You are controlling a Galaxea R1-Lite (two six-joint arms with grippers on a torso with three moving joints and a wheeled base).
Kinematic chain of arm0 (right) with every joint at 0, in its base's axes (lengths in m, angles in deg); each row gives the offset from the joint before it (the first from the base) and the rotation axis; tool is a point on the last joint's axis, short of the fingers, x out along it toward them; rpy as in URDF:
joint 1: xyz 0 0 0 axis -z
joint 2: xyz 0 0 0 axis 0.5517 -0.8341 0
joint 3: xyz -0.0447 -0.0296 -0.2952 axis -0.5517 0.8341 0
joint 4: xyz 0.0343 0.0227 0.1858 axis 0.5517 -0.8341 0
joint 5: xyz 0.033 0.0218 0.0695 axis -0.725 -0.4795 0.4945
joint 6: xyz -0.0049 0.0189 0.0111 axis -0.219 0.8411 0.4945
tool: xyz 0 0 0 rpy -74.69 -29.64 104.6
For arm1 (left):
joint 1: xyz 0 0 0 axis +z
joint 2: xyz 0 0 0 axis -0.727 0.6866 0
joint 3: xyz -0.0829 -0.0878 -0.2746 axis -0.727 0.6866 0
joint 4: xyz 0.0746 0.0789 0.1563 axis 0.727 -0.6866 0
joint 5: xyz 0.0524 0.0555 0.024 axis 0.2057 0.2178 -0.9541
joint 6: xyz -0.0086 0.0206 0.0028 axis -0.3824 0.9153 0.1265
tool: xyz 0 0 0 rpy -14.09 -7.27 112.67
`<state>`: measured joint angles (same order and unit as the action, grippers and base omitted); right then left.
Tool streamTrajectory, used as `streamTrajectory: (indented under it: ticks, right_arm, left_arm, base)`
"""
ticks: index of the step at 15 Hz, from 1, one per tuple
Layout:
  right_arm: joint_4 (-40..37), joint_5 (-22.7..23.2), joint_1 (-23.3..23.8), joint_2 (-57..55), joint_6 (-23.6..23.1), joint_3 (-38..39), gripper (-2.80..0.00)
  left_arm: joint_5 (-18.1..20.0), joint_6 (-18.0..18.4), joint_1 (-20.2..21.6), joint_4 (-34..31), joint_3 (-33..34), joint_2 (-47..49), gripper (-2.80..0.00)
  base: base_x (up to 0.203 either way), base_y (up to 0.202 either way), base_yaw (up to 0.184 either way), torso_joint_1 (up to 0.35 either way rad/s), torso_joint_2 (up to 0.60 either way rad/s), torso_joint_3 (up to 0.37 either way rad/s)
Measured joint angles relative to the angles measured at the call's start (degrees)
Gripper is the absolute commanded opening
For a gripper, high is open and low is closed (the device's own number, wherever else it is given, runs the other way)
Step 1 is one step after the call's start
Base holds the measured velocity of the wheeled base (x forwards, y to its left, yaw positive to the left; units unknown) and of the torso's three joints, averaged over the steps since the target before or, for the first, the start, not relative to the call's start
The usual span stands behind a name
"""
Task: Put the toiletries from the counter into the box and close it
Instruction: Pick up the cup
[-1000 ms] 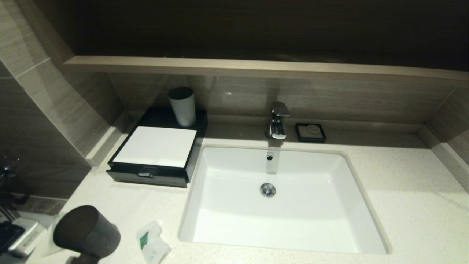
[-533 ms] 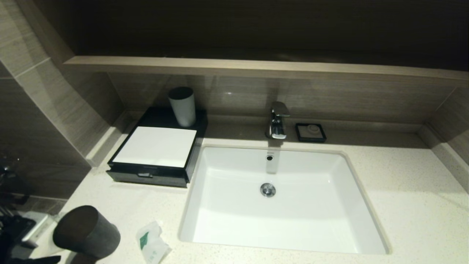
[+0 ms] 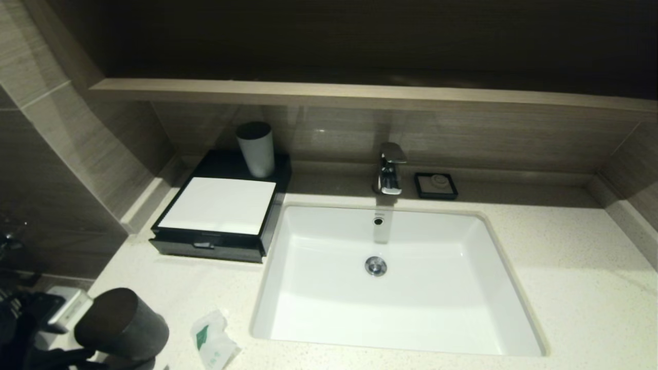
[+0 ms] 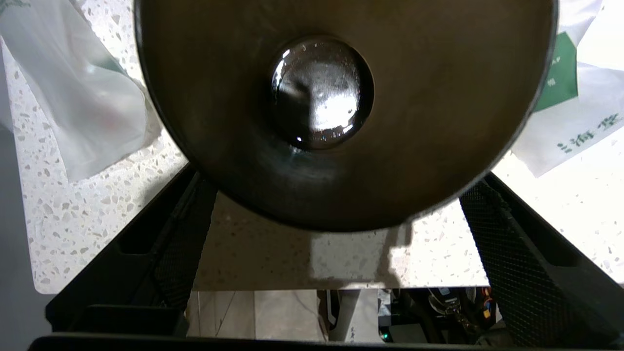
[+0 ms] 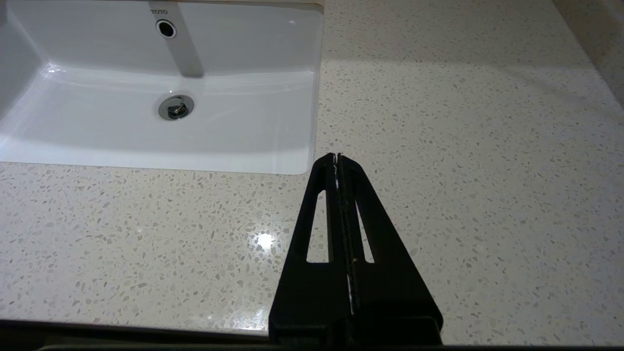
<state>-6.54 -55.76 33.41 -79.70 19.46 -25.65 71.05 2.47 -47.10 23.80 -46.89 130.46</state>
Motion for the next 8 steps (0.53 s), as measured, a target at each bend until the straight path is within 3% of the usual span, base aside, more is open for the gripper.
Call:
streamTrajectory:
  ticks: [8]
  right_arm:
    - [0.0,0.0,0.0,0.0,0.0,0.0,-2.8]
  left_arm:
    - [-0.3,-1.2,0.0,6.9,0.9,2.2,0.0]
  base:
    - [0.0,0.0,0.0,0.0,0.0,0.0]
